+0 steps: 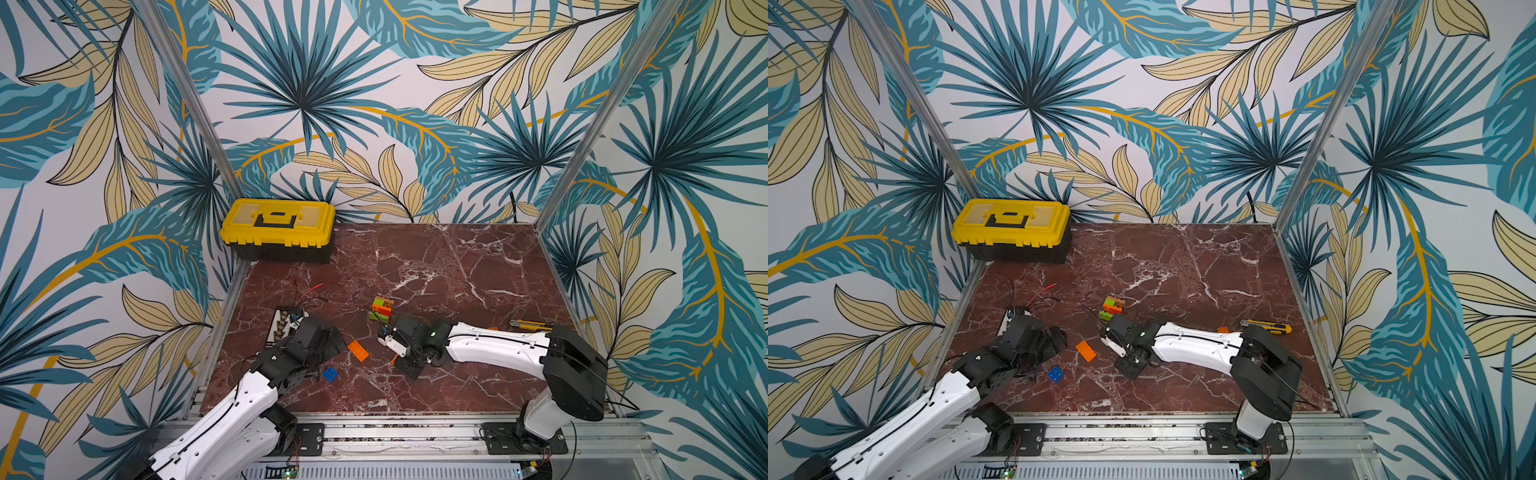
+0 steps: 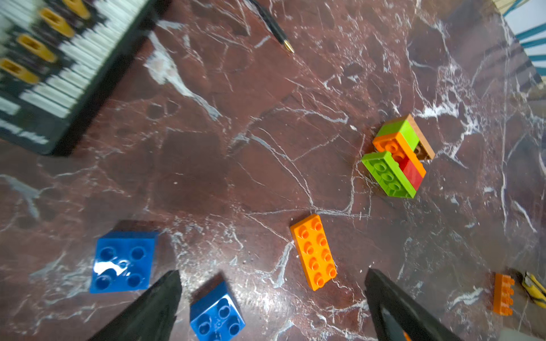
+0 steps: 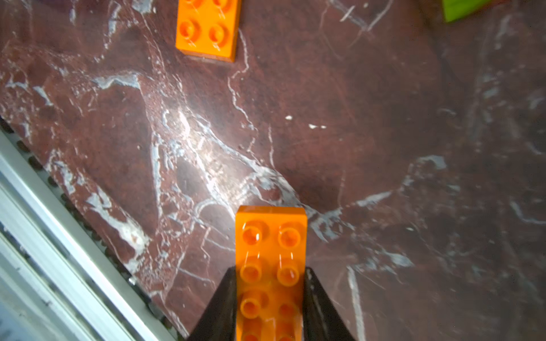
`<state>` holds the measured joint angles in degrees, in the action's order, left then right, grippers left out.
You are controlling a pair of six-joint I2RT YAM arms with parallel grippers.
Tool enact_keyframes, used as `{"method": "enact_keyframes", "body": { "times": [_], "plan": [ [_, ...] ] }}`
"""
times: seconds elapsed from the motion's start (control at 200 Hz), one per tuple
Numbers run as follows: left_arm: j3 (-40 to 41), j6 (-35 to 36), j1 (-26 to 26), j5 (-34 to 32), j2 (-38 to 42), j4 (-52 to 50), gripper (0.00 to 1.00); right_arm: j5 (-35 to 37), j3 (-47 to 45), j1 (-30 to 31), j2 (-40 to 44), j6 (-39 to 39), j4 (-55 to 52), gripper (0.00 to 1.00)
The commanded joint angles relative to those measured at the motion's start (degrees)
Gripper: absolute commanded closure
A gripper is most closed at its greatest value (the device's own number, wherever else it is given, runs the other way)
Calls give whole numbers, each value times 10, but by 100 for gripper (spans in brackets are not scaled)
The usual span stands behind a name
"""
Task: Assemble the number 5 with lego
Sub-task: Pick up the lego brick from the center of the board, then place the lego brick at the center of the board.
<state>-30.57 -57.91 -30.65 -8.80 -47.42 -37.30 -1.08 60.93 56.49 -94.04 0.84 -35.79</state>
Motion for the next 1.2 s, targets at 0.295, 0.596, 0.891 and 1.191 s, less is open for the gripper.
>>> {"method": "enact_keyframes", "body": {
  "times": [0.295, 0.596, 0.891, 1.191],
  "plan": [
    [9, 50, 2, 67, -61, 89, 0, -49, 45, -90, -55, -304, -139, 65],
    [10, 55, 2, 61, -80, 101, 0, -64, 44, -100, -98, -395, -70, 65],
    [4, 55, 3, 66, -97, 108, 0, -16, 38, -120, -123, -437, -23, 63],
    [-1, 57, 3, 70, -102, 104, 0, -31, 42, -129, -126, -465, -30, 53]
  ]
}}
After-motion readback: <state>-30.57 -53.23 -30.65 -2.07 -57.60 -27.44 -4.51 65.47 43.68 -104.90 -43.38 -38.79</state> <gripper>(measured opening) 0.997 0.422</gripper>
